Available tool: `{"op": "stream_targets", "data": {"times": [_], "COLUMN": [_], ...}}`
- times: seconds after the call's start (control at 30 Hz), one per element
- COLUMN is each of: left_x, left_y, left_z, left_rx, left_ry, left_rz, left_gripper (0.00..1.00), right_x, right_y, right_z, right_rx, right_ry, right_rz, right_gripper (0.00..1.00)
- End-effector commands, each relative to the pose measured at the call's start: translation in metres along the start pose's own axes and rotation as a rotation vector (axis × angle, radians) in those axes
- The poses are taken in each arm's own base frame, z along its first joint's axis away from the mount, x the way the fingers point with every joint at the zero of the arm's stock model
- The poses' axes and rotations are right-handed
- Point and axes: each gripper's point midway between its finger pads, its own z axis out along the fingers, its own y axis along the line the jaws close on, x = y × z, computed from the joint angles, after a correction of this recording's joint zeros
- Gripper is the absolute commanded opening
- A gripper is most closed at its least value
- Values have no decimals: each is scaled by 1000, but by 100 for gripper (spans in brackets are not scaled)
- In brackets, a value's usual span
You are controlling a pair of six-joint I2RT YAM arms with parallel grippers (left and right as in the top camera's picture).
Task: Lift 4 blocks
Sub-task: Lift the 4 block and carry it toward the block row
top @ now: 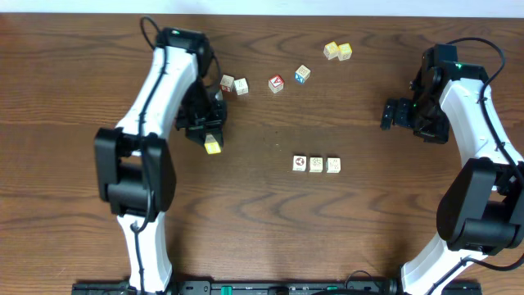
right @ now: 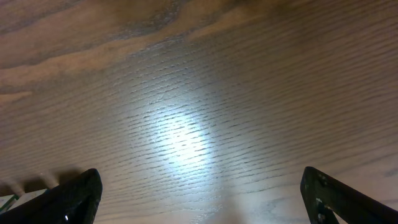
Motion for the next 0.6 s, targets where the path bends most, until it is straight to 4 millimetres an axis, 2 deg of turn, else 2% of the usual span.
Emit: {"op": "stream_targets", "data": {"times": [0.0,0.17,0.37,0.47,0.57], "left_x": [20,41,62,61,43], "left_y": [-14,-14,-10,-18,-31], "left_z": [-19,-23,-8,2,8], "left_rx": [76,78,103,175,261], "left_ry": [-16,-17,-21,-47,-110], "left_rz": [90,105,110,88,78], "left_gripper": [26,26,27,27,27], "right_x": [-4,-4,-4,-4,-4], "right_y": [-2,-2,-2,-2,-2], "right_z": [-3,-3,-3,-3,-3], "right_rx": [8,8,8,8,8], "right_ry": [-13,-13,-13,-13,-13], "right_rz": [-8,-8,-8,-8,-8], "right_gripper": [99,99,99,99,99]}}
